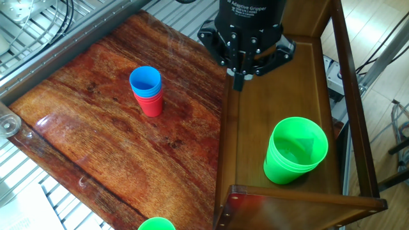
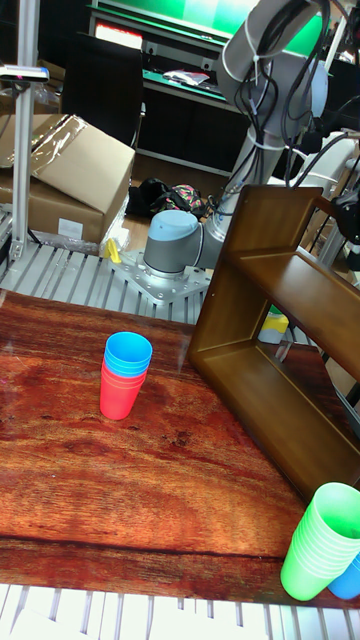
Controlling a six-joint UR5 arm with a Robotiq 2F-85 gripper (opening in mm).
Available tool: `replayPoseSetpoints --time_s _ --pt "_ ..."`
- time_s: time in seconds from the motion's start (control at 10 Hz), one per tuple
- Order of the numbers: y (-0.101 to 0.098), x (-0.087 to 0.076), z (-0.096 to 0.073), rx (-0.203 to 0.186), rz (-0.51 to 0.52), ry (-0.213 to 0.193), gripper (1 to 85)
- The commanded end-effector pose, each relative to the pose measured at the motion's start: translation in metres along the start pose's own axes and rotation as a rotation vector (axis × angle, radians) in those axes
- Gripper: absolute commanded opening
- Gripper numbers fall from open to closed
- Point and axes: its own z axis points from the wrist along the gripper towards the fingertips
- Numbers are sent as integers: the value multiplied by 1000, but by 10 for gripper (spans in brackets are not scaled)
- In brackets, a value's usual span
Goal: Take the cups off the shelf and stack them together
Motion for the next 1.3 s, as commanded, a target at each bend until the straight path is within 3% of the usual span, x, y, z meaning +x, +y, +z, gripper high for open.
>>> replayPoseSetpoints --time_s 0.0,0.3,0.5,0.7,1.0,1.1,1.2 --pt "6 3 -3 -19 -7 15 13" --pt "37 -13 -32 -29 61 96 100" --pt "50 -23 -35 -17 77 103 177" --pt "55 -27 -33 -35 74 88 217" --pt "47 -22 -30 -27 59 89 180" --pt "40 -18 -27 -3 61 97 130" --pt "33 -15 -24 11 80 89 13"
